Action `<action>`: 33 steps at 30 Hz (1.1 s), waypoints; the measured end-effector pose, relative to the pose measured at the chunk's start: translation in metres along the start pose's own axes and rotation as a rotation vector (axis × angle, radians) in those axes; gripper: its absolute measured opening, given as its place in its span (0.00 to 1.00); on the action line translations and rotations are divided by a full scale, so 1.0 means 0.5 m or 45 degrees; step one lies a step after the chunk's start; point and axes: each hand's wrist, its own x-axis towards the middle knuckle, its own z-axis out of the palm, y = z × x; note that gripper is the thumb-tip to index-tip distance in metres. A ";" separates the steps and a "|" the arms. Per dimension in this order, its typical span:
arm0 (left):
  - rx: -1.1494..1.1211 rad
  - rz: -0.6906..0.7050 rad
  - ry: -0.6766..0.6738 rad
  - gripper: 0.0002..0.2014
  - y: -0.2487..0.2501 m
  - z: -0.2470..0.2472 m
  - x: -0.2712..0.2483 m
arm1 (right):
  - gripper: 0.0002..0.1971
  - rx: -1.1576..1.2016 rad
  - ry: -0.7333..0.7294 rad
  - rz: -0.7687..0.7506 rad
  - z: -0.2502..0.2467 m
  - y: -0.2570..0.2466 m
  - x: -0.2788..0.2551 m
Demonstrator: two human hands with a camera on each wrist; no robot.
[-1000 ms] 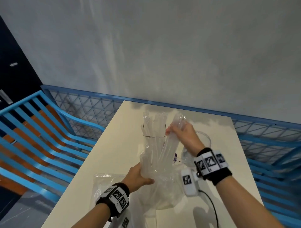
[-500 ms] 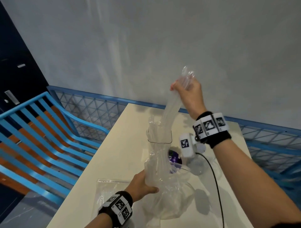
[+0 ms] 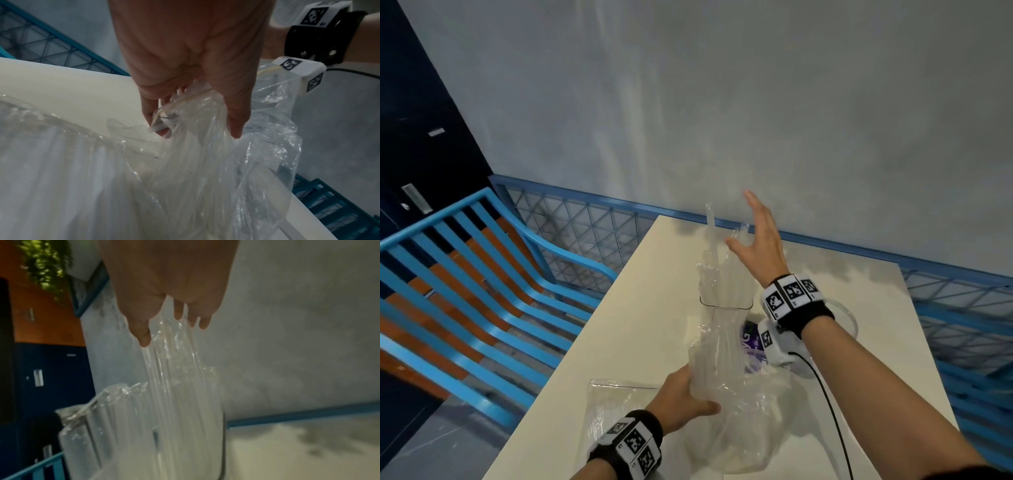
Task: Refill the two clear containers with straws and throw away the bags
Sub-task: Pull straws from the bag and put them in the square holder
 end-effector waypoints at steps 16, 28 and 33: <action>0.030 0.001 -0.005 0.30 0.003 -0.001 0.011 | 0.25 -0.482 -0.495 -0.349 0.042 -0.049 0.078; 0.052 -0.014 -0.032 0.29 0.005 -0.007 0.019 | 0.25 -0.893 -0.922 -0.426 0.077 -0.057 0.122; 0.049 -0.034 -0.006 0.29 0.002 -0.017 0.024 | 0.20 -0.783 -0.814 -0.260 0.056 -0.006 0.094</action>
